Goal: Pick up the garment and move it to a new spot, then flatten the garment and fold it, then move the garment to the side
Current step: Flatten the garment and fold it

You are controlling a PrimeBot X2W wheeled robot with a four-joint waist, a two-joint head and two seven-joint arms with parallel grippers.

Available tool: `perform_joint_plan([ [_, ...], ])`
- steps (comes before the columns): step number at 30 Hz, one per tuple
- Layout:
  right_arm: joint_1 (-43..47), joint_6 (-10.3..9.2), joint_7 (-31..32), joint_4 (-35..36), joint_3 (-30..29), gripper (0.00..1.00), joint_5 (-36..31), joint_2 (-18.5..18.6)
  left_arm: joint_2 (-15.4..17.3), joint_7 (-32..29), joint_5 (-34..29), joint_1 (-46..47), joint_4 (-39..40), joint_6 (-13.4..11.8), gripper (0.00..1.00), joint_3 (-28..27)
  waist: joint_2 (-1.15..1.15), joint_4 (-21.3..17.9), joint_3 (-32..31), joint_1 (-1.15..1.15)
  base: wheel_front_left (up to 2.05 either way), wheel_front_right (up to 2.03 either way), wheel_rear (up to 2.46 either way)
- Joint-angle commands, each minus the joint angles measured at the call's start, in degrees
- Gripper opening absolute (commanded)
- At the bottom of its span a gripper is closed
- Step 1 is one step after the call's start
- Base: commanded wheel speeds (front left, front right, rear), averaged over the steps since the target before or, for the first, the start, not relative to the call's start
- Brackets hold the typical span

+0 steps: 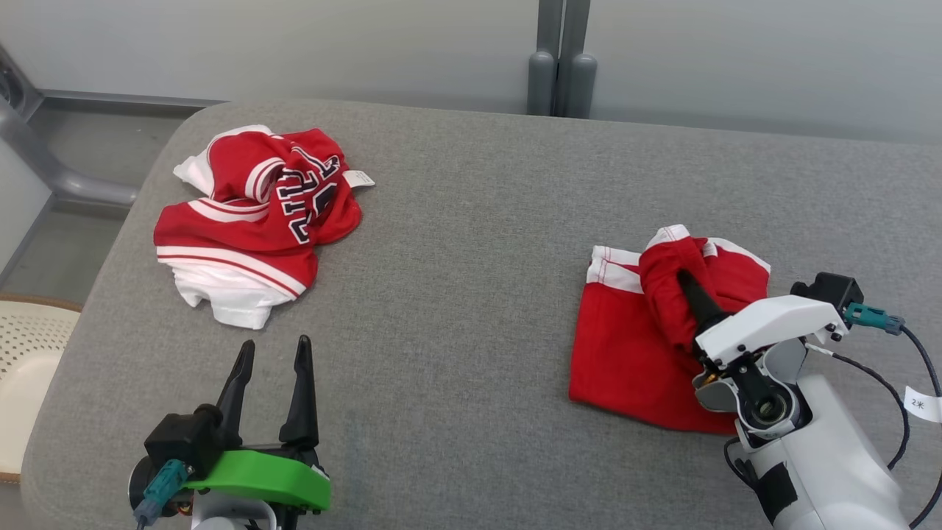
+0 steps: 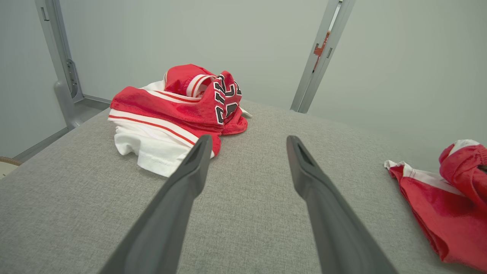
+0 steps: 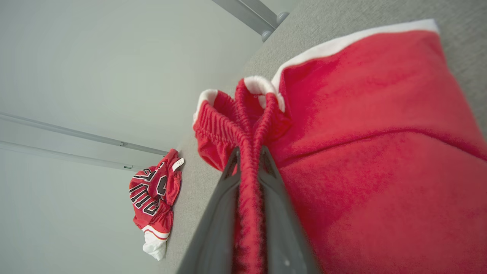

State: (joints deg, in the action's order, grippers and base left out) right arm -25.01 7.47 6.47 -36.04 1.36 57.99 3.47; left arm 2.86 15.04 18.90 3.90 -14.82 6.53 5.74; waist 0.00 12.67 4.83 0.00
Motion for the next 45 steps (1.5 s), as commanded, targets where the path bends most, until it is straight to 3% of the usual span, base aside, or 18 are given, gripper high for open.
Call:
perform_joint_plan([
  [1,-0.7,0.05,-0.4,-0.7,0.1,0.0,-0.6,-0.2,0.1,0.2,0.6,0.9,0.1,-0.2,1.0,0.2,0.0,1.2,0.8,0.0,0.0,0.0,0.0],
  [5,-2.0,0.05,-1.1,-3.1,1.0,0.0,-1.2,-0.4,0.1,0.2,1.1,1.1,0.1,-0.5,1.0,0.5,0.0,1.3,1.1,0.0,0.0,0.0,0.0],
  [6,-2.2,0.05,-0.9,-3.5,1.6,0.13,-1.2,-0.5,0.1,0.2,1.1,1.1,0.1,-0.6,1.0,0.4,0.0,1.2,1.1,0.0,0.0,0.0,0.0],
  [7,-2.5,0.05,-0.5,-3.6,2.7,0.47,-0.2,-0.5,0.1,0.2,1.0,1.0,0.1,-0.6,1.0,0.3,0.0,1.0,1.1,0.0,0.0,0.0,0.0],
  [8,-2.5,0.05,-0.3,-3.5,3.8,1.0,0.6,-0.6,0.1,0.2,1.0,1.0,0.0,-0.7,1.0,0.3,0.0,0.7,1.1,0.0,0.0,0.0,0.0],
  [13,-1.3,0.05,0.4,-0.2,10.8,1.0,3.6,-0.4,0.1,0.2,1.0,0.9,-0.2,-0.8,1.0,0.1,0.0,-1.4,0.3,0.0,0.0,0.0,0.0],
  [18,0.0,0.05,-1.4,6.3,13.7,1.0,3.5,-0.2,0.1,0.2,0.9,0.5,-0.3,-0.9,1.0,0.0,0.0,-3.9,-0.6,0.0,0.0,0.0,0.0],
  [24,2.4,0.05,-5.9,16.5,14.4,1.0,1.5,4.5,0.1,0.2,0.1,0.0,0.3,-0.9,1.0,-0.6,0.0,-6.8,-1.6,0.0,0.0,0.0,0.0],
  [33,6.7,0.04,-16.6,24.1,14.8,1.0,-11.7,14.0,0.1,0.2,-1.5,-0.8,2.1,-0.6,1.0,-1.7,0.0,-10.1,-2.4,0.0,0.0,0.0,0.0],
  [38,9.7,0.04,-20.4,23.3,11.4,1.0,-19.5,15.1,0.1,0.2,-2.7,-0.9,3.0,-0.3,1.0,-2.2,0.0,-11.4,-2.8,0.0,0.0,0.0,0.0],
  [45,15.6,0.04,-21.7,21.4,6.7,1.0,-30.6,12.0,0.1,0.2,-3.4,-2.8,3.7,-0.9,1.0,-3.7,0.0,-13.3,-4.2,0.0,0.0,0.0,0.0],
])
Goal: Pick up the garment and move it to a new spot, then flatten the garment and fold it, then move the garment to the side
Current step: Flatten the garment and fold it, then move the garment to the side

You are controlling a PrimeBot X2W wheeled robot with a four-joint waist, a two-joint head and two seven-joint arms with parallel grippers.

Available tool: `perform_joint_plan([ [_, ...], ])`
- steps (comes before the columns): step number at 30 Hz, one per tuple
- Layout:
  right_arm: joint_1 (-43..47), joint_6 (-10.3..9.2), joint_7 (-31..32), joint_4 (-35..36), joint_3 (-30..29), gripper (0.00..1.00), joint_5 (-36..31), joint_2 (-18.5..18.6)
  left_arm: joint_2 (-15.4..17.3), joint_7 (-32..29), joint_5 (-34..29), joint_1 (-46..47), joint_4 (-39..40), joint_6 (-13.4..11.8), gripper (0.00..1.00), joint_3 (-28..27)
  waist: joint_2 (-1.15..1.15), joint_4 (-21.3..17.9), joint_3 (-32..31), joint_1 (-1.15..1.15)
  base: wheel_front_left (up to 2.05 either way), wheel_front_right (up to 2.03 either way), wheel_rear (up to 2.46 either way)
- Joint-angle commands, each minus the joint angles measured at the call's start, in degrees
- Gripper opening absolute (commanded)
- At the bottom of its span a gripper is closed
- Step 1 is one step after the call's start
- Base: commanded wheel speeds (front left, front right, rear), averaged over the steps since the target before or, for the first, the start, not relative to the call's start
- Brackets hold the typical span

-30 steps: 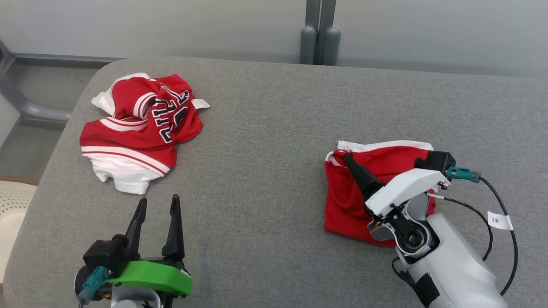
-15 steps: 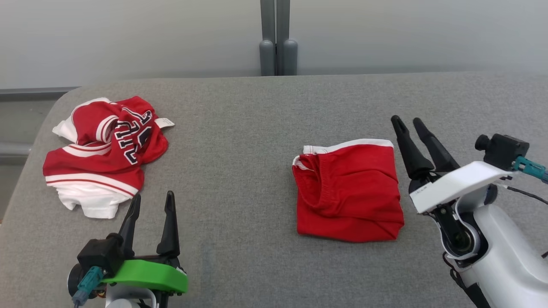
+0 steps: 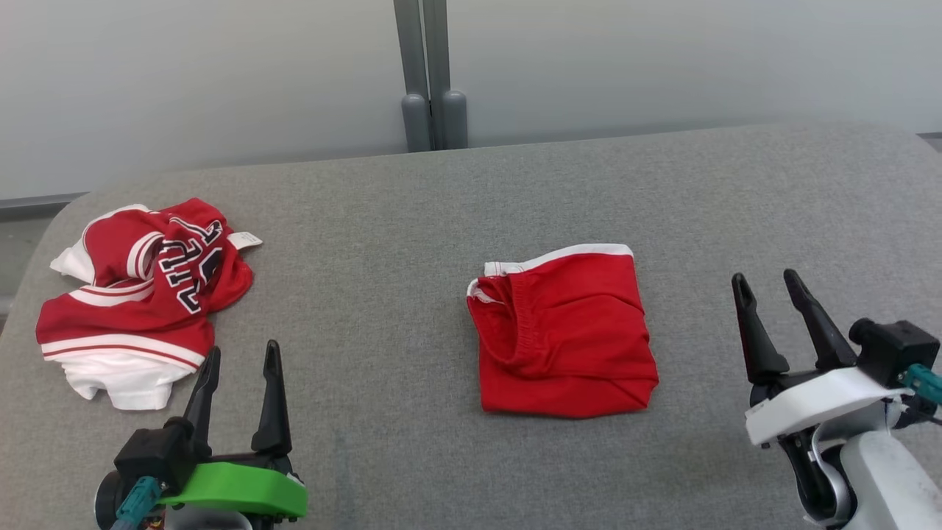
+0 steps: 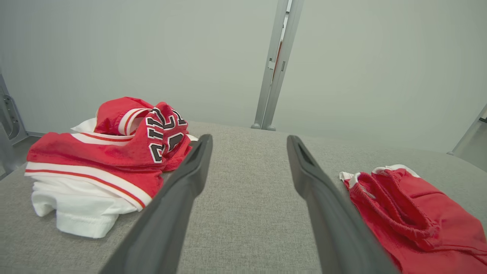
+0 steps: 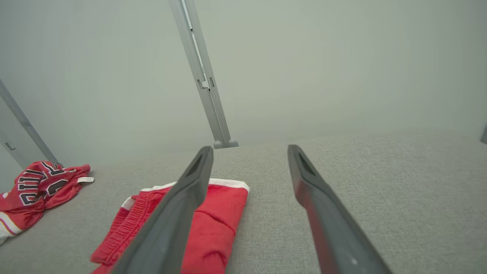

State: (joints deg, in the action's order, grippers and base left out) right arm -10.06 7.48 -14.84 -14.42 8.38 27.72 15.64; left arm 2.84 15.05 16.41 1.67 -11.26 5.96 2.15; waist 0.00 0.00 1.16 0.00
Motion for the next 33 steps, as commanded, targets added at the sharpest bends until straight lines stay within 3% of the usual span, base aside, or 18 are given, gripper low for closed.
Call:
perform_joint_plan([
  [1,1.5,0.03,-0.3,-0.3,-0.6,1.0,-1.7,-0.7,0.1,0.2,-1.1,-0.7,0.2,-0.4,1.0,-0.5,0.0,-0.8,-0.6,0.0,0.0,0.0,0.0],
  [11,5.2,0.03,-0.4,0.1,-2.2,1.0,-6.5,-4.5,0.1,0.2,-1.5,-1.8,1.1,-0.9,1.0,-0.9,0.0,-1.1,-0.7,0.0,0.0,0.0,0.0],
  [22,3.9,0.03,-0.3,-3.3,-2.9,1.0,-6.8,-3.8,0.1,0.2,-1.8,-1.0,1.4,-0.6,1.0,0.2,0.0,0.1,-0.8,0.0,0.0,0.0,0.0],
  [33,-8.2,0.03,13.5,-13.3,-1.0,1.0,-4.0,-3.9,0.1,0.2,-1.4,0.9,1.6,-0.4,1.0,2.1,0.0,3.5,2.2,0.0,0.0,0.0,0.0],
])
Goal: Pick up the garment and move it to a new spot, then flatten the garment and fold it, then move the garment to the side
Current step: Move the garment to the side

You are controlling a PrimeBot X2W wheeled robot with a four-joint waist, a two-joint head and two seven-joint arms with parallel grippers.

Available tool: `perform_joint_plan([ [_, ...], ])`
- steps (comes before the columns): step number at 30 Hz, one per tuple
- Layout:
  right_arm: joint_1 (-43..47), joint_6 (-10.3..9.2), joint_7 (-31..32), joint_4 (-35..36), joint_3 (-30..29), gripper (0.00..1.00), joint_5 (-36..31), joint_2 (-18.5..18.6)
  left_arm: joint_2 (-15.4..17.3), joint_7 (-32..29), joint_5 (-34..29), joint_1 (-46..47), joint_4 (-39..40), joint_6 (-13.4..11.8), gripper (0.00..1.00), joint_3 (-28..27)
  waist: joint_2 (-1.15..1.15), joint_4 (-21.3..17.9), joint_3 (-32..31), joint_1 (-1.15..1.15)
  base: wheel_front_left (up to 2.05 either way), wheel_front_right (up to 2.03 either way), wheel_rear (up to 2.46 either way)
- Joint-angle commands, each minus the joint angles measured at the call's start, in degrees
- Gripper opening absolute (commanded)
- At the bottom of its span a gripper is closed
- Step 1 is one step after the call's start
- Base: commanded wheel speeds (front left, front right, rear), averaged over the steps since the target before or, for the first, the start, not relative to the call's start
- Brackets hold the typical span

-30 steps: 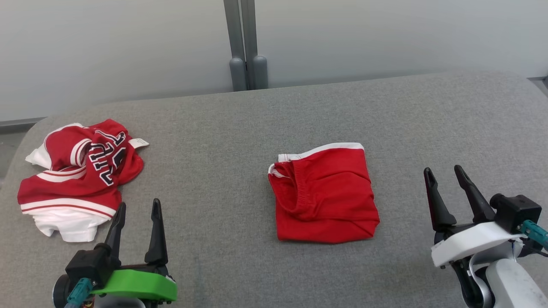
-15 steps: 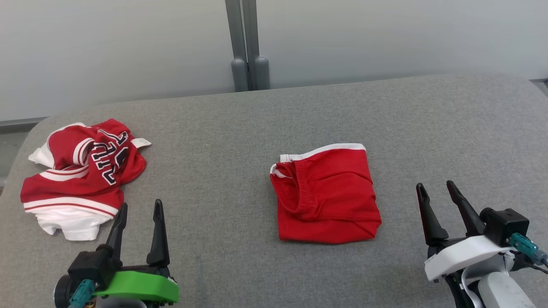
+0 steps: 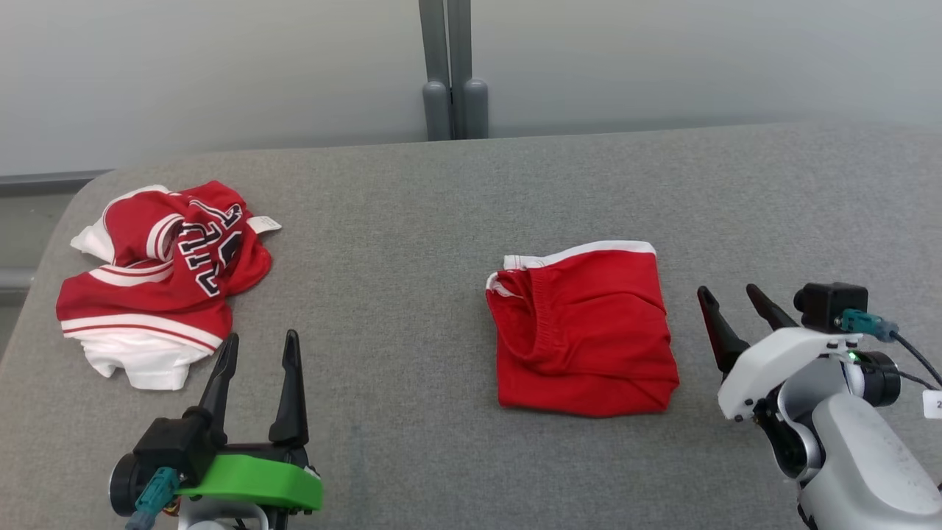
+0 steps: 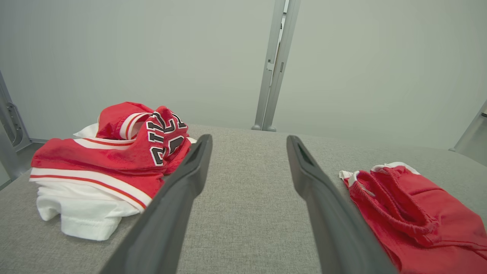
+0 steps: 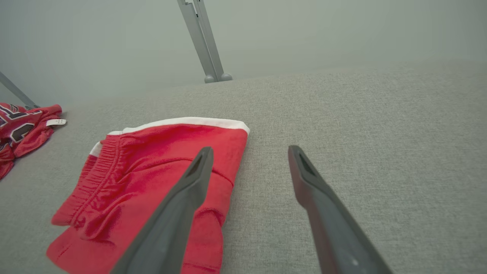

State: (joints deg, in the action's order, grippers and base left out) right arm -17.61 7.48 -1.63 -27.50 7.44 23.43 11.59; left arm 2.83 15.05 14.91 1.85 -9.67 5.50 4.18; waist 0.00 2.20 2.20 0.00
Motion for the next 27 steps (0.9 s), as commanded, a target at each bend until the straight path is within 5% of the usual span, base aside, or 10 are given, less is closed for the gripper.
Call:
perform_joint_plan([
  [1,-1.7,0.03,1.8,-1.0,0.0,1.0,0.7,0.2,0.1,0.2,0.3,1.0,-0.1,0.1,1.0,0.3,0.0,1.9,1.6,0.0,0.0,0.0,0.0],
  [11,-8.2,0.03,15.6,-9.7,-2.6,1.0,6.6,-0.9,0.1,0.2,0.9,3.4,-0.3,-0.2,1.0,1.0,0.0,7.0,5.5,0.0,0.0,0.0,0.0],
  [19,-7.6,0.03,19.1,-12.7,-2.5,1.0,11.8,-1.8,0.1,0.2,1.2,4.0,-0.6,-0.2,1.0,1.1,0.0,8.2,6.3,0.0,0.0,0.0,0.0],
  [21,-7.5,0.03,18.3,-12.6,-2.0,0.43,12.5,-1.8,0.1,0.2,0.9,4.0,-0.5,-0.3,1.0,1.0,0.0,8.0,6.1,0.0,0.0,0.0,0.0],
  [22,-7.4,0.03,17.8,-12.4,-1.8,0.3,12.9,-1.6,0.1,0.2,0.8,4.1,-0.5,-0.2,1.0,1.1,0.0,7.7,6.0,0.0,0.0,0.0,0.0],
  [23,-7.4,0.03,17.1,-12.1,-1.5,0.0,13.1,-1.4,0.1,0.2,0.7,4.0,-0.4,-0.2,1.0,1.2,0.0,7.4,5.8,0.0,0.0,0.0,0.0],
  [27,-7.8,0.03,14.2,-11.1,-0.7,0.0,14.0,-0.3,0.1,0.2,0.3,4.2,-0.3,0.3,1.0,2.0,0.0,5.7,5.1,0.0,0.0,0.0,0.0],
])
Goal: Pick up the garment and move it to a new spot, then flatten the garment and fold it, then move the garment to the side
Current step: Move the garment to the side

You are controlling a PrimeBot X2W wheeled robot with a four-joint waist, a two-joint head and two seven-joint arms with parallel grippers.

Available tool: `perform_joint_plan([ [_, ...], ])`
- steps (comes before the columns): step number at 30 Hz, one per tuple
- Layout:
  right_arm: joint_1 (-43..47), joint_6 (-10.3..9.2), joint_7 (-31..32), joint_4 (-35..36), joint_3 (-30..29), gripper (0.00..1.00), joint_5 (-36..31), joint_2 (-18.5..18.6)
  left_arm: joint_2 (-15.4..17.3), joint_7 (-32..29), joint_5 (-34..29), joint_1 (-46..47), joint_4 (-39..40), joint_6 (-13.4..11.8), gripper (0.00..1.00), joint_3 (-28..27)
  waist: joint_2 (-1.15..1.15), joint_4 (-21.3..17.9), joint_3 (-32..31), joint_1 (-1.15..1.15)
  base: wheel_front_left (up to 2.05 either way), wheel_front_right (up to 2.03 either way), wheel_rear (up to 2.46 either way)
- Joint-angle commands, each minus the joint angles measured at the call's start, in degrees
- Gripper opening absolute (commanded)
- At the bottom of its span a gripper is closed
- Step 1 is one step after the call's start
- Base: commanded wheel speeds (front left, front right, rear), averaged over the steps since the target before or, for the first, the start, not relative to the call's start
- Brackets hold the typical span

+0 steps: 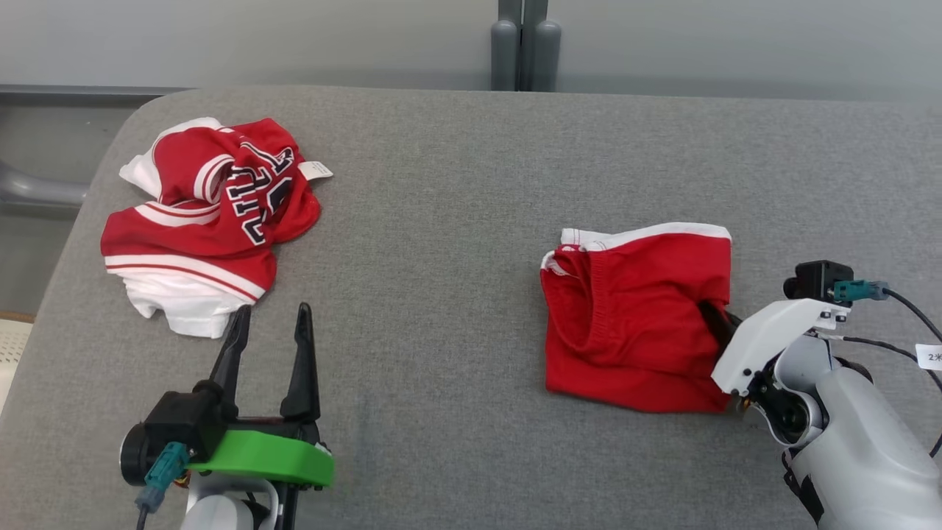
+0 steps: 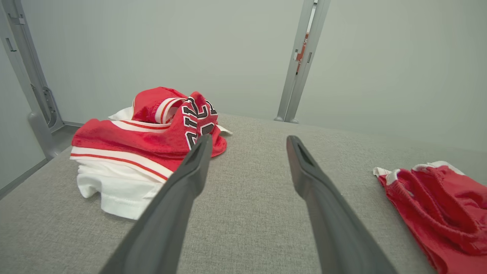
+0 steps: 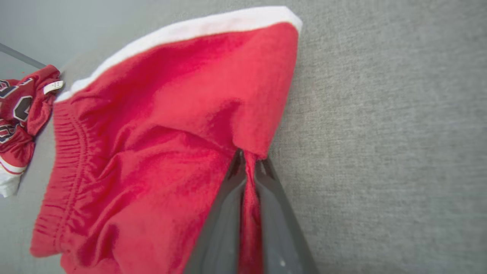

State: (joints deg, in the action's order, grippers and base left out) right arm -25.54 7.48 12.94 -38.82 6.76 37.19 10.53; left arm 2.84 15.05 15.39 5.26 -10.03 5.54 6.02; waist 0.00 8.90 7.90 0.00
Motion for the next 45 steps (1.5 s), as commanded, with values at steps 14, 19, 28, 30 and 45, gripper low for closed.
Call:
perform_joint_plan([
  [14,-0.6,0.03,-6.9,0.1,2.6,0.0,2.1,3.7,0.1,0.2,-0.1,4.0,-0.5,0.8,1.0,6.9,0.0,-14.6,-2.0,0.0,0.0,0.0,0.0],
  [19,-0.3,0.03,-7.8,-0.1,3.2,0.0,3.4,4.1,0.1,0.2,-0.7,5.0,-1.0,1.0,1.0,8.4,0.0,-20.5,-1.5,0.0,0.0,0.0,0.0],
  [28,-1.1,0.03,-9.6,0.1,4.9,0.0,5.3,3.9,0.2,0.2,-1.9,6.9,-1.9,1.4,1.0,9.8,0.0,-27.6,0.3,0.0,0.0,0.0,0.0],
  [30,-1.6,0.03,-10.2,0.1,5.3,0.0,5.8,3.8,0.2,0.2,-2.1,7.3,-2.0,1.4,1.0,9.8,0.0,-28.4,0.9,0.0,0.0,0.0,0.0],
  [45,-12.7,0.03,-11.7,1.6,12.7,0.0,7.6,8.2,2.3,0.2,-3.6,11.6,-2.4,1.9,1.0,10.5,0.0,-27.3,10.1,0.0,0.0,0.0,0.0],
])
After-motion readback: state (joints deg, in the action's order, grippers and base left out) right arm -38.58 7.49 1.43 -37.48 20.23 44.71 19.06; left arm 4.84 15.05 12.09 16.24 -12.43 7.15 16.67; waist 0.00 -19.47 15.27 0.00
